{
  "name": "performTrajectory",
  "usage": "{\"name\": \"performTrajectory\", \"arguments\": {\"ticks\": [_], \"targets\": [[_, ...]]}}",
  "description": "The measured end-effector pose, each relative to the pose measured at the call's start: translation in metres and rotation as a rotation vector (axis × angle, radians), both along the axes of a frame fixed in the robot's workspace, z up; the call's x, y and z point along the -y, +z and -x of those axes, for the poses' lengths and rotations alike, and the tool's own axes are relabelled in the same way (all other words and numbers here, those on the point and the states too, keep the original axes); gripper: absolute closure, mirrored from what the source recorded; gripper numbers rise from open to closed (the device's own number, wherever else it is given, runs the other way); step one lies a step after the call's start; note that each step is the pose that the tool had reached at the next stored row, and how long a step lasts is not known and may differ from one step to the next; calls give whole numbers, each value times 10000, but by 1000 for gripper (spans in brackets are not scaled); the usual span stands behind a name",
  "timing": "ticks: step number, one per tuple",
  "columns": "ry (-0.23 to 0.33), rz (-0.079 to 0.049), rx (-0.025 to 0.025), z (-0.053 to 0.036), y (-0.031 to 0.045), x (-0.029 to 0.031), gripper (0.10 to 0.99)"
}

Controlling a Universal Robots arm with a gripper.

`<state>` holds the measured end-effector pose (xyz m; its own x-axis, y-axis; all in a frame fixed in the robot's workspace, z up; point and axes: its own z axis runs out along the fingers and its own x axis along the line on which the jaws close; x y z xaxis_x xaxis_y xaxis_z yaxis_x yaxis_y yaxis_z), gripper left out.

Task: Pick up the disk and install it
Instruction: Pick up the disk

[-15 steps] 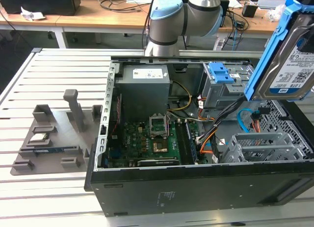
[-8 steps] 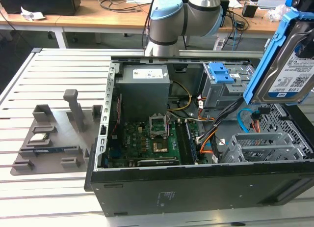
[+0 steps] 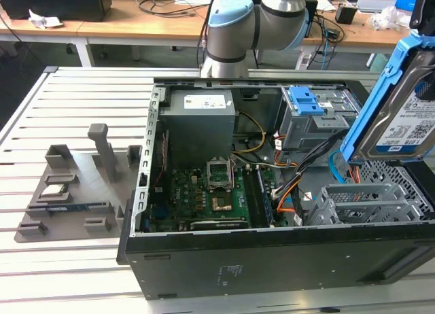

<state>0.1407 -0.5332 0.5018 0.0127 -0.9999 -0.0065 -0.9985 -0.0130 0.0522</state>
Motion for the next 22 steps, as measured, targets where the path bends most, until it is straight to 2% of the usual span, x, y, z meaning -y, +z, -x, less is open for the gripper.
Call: {"name": "performTrajectory", "arguments": {"ticks": [4,13,22], "targets": [[0,2,0,0,-115,40,722],[0,2,0,0,-215,99,722],[0,2,0,0,-275,124,722]]}}
